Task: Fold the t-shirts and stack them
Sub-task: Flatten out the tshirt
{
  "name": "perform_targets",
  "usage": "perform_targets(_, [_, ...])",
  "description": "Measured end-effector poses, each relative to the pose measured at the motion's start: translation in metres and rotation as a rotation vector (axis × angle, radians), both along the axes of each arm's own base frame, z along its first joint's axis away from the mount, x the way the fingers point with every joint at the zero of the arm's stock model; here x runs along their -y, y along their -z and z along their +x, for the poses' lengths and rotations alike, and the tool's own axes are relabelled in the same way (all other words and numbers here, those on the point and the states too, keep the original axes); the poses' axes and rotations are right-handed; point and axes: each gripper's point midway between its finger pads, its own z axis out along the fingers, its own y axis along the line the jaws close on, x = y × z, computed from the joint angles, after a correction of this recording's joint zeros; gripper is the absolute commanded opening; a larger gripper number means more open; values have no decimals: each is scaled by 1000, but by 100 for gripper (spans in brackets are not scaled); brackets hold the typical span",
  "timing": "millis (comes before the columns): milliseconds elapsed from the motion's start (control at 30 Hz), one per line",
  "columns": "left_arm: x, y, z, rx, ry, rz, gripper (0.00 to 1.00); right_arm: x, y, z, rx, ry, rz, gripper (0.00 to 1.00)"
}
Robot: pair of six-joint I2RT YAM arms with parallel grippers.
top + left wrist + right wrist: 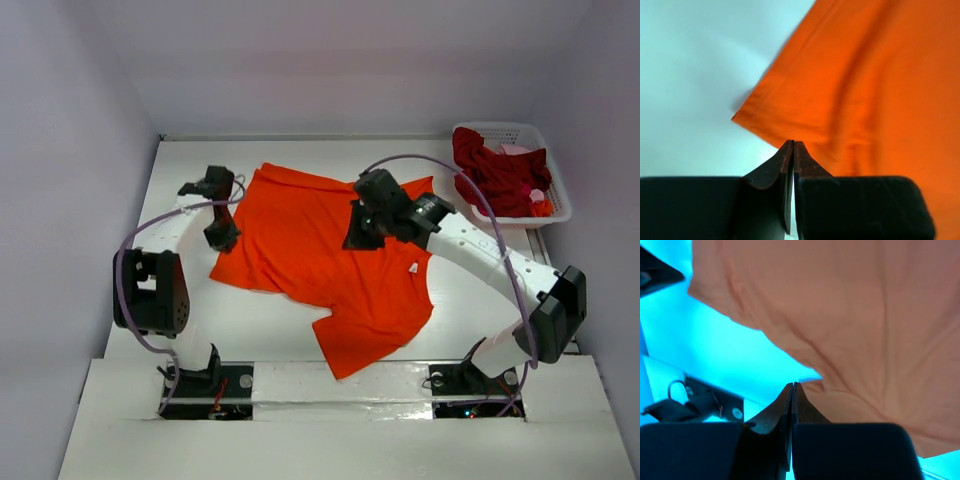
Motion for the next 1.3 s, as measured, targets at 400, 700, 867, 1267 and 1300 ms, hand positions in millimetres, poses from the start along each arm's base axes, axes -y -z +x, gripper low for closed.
perform_targets(400, [19,-129,116,428,-1,-78,49,121,-16,121,64,283,-95,10])
perform_targets(700, [48,-46,184,405,59,-191,61,168,-2,199,46,373,-61,50])
perform_targets(867, [54,-31,230,440,76,-239,51,209,-8,232,76,455,-9,44])
perform_targets(1267, [24,-124,320,745,52,-281,53,241,12,284,76,494,59,42])
perform_targets(1300, [23,-127,325,760,53,-288,53,242,14,289,79,493,67,42])
